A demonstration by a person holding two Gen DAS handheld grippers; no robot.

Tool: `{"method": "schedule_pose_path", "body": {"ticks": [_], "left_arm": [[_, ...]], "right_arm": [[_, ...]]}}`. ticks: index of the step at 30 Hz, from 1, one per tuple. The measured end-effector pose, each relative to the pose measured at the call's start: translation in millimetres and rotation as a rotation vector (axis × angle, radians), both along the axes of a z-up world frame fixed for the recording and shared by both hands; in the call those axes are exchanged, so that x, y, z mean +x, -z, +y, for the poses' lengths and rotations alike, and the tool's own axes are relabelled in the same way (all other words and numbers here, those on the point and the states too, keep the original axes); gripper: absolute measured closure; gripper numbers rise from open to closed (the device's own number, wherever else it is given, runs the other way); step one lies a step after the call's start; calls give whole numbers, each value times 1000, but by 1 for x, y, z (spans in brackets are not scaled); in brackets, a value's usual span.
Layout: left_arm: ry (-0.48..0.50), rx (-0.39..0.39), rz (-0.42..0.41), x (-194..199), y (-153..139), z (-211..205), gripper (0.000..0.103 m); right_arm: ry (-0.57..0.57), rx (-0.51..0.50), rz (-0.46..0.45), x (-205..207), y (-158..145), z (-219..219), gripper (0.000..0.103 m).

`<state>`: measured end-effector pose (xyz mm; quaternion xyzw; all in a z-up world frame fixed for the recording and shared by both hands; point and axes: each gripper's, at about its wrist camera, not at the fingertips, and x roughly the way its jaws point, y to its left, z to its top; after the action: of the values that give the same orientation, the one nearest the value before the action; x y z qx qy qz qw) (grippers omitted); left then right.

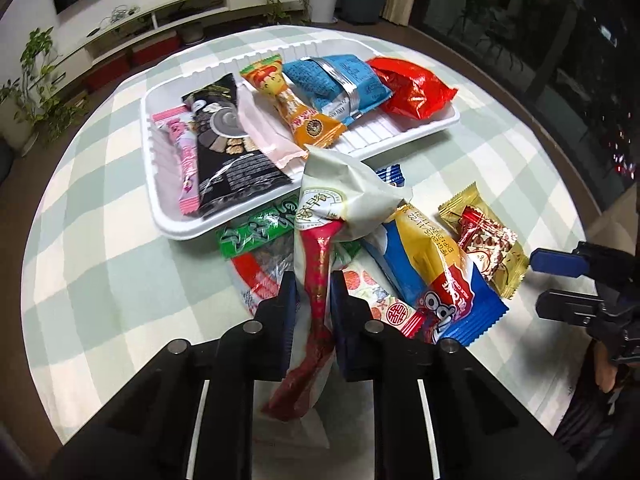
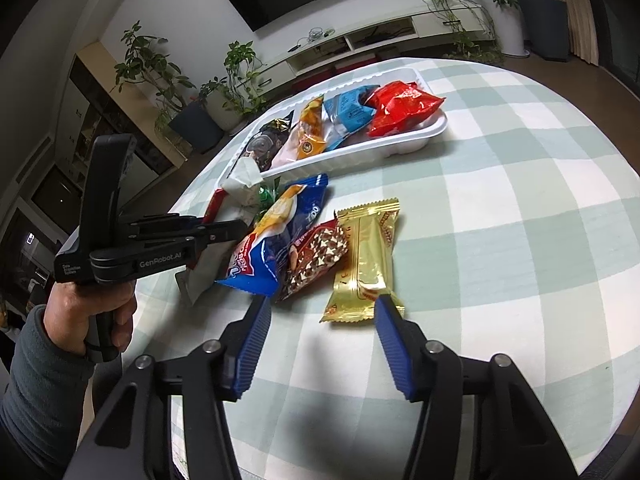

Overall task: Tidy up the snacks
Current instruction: 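Lift the white-red wrapper with the left gripper while the right grasps the blue cake bag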

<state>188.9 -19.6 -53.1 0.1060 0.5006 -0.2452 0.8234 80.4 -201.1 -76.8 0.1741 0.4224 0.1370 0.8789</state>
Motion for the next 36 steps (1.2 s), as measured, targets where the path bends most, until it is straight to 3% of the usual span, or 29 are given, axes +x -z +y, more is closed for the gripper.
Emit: {"method": "schedule_pose_path", "body": {"ticks": [12,19,29,32,33,36], "left_arm": [[-120,-205,-5,-53,-24,57,89],[-188,-264,20,-82,-10,78,89],[-174,-76,21,-91,8,62,85],[-179,-17,39,-91,11,60,80],[-179,-6,41,-91,11,60,75],[-178,25,41,-96,10,59,40]], "right_arm": [[-54,-62,-26,20,-24,30,50],[-87,-180,32,64,-27,67,50],[-101,-299,109,86,-4,84,47],[-91,-312,133,88,1,82,46],[-90,-313,141,89,2,81,43],[-94,-321,144,91,4,82,42]]}}
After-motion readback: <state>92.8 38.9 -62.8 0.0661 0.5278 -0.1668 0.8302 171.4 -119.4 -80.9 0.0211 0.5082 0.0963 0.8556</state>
